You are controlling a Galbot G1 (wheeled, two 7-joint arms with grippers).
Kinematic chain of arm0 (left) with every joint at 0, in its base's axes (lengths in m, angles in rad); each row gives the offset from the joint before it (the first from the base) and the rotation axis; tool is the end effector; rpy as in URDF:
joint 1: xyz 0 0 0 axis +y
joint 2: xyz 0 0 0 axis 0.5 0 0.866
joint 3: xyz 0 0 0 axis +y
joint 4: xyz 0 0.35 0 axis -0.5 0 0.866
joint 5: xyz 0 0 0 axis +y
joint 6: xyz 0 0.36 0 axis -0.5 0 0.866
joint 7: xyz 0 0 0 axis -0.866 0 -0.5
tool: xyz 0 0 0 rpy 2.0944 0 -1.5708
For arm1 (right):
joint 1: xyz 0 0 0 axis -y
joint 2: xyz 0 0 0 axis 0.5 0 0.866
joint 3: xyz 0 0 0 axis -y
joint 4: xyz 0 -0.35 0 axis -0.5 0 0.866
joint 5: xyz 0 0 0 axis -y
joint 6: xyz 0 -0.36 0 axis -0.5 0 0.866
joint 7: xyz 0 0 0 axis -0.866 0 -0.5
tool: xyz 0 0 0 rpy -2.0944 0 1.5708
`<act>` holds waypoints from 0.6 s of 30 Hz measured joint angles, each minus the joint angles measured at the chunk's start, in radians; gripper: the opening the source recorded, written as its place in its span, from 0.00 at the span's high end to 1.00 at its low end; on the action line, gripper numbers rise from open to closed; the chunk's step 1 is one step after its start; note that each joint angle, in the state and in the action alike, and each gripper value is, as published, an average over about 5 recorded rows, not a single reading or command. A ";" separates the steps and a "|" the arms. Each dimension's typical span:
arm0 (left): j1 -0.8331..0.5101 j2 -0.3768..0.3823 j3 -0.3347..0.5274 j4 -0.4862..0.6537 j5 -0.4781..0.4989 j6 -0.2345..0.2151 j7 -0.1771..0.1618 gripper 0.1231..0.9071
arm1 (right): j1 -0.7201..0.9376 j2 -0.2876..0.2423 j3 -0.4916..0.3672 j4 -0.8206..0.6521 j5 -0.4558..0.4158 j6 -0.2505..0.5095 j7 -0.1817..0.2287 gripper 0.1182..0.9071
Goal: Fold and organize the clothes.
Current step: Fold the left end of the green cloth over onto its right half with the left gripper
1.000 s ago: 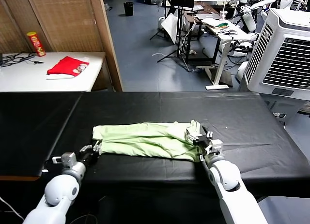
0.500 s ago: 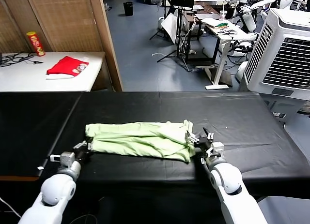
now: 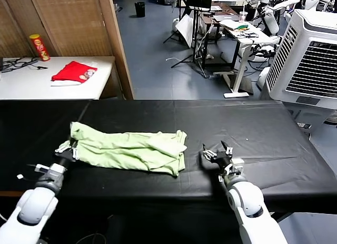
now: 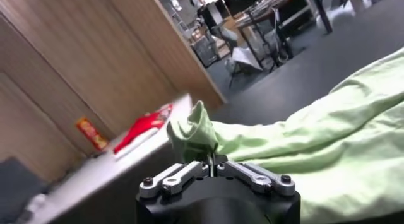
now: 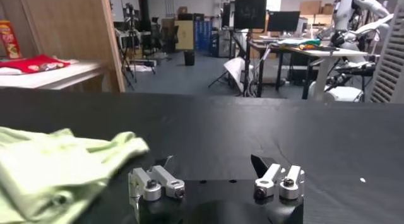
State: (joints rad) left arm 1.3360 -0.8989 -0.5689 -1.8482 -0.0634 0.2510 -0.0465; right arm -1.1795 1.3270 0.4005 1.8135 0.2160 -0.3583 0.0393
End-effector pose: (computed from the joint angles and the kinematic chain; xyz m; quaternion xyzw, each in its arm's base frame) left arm 0.2783 0.1688 -0.2778 -0.0124 -0.9466 -0.3017 0.1126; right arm 0.3087 -0.0220 -0.3095 0.0663 -0.9878 0.0188 0.1396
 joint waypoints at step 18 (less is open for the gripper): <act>-0.123 -0.262 0.363 -0.158 -0.234 0.133 -0.073 0.97 | -0.057 0.010 0.047 0.048 -0.065 -0.004 -0.004 0.14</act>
State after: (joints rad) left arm 1.2129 -1.1612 -0.2056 -2.0066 -0.2974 0.3843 -0.1194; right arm -1.2363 1.3367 0.4475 1.8615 0.1512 -0.3618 0.0353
